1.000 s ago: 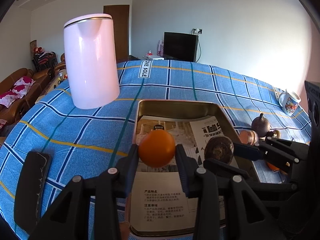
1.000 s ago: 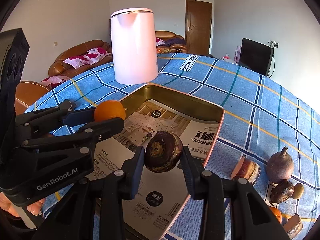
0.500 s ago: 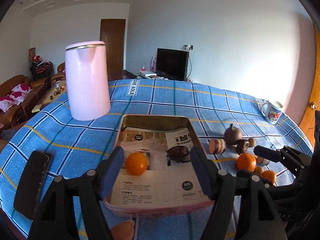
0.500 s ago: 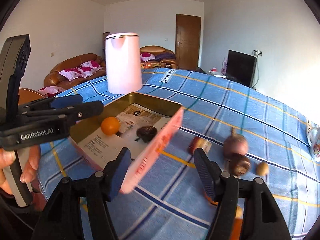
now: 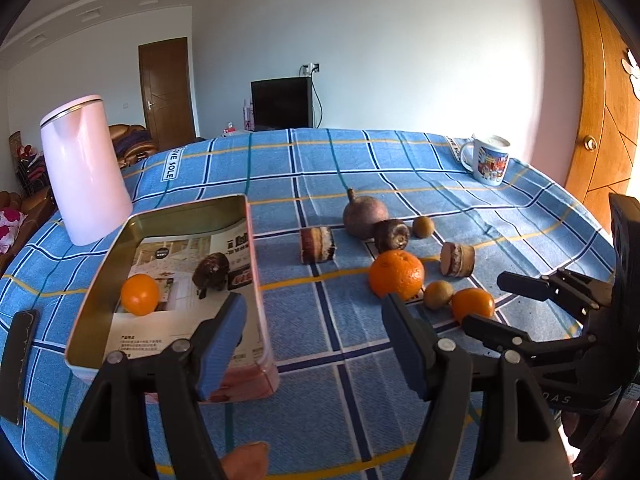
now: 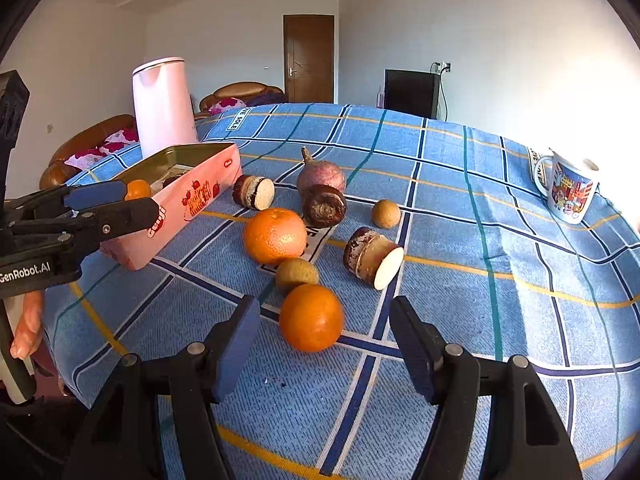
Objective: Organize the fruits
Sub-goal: 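Grasp a large orange with the right tool while the left tool grasps a brown kiwi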
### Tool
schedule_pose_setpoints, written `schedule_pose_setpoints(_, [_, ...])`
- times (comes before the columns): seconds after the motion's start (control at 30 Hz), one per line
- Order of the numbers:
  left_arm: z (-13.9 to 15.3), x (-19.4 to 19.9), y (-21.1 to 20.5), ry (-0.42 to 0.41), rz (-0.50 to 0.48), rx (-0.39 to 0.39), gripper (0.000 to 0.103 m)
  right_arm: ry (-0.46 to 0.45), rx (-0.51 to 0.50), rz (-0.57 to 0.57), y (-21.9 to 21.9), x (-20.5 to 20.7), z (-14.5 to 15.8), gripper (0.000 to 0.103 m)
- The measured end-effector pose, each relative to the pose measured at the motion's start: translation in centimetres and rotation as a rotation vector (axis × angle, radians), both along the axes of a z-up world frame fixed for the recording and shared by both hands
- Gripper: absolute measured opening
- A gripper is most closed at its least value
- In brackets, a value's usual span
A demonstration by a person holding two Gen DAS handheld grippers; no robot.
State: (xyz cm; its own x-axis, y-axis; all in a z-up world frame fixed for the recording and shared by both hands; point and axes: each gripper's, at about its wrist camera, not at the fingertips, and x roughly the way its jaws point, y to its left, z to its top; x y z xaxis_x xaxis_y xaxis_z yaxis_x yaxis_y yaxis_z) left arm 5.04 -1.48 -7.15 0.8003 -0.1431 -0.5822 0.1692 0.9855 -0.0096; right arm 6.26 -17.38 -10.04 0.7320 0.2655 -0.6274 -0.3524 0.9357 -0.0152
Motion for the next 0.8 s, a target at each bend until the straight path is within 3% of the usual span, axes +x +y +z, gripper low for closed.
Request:
schedule_pose_setpoints(0.1, [-0.3, 0.1, -1.0, 0.011, -0.018, 0.009, 0.072, 0.021, -0.003, 0.012, -0.2, -0.3, -0.5, 0.056])
schedule_pose_setpoints(0.17, [-0.5, 0.0, -1.8, 0.016, -0.038, 0.009, 0.072, 0.048, -0.007, 0.026, -0.1, -0.1, -0.8, 0.043])
schedule_pose_setpoints(0.23, [-0.6, 0.0, -2.7, 0.02, -0.058, 0.017, 0.072, 0.069, 0.005, 0.051, -0.2, 0.1, -0.9, 0.035])
schedule_pose_setpoints(0.37, [-1.0, 0.5, -4.2, 0.043, -0.085, 0.022, 0.071, 0.035, 0.043, 0.029, -1.4, -0.5, -0.6, 0.035])
schedule_pose_setpoints(0.63, [-2.2, 1.9, -7.4, 0.129, -0.148, 0.014, 0.063, -0.069, -0.006, -0.143, -5.3, -0.4, 0.8, 0.035])
schedule_pose_setpoints(0.7, [-2.5, 2.3, -7.9, 0.152, -0.153, 0.015, 0.059, -0.05, 0.038, -0.132, -5.8, -0.2, 0.9, 0.035])
schedule_pose_setpoints(0.8, [-2.8, 2.7, -9.0, 0.18, -0.174, 0.014, 0.045, -0.045, 0.029, -0.117, -5.6, -0.1, 0.7, 0.035])
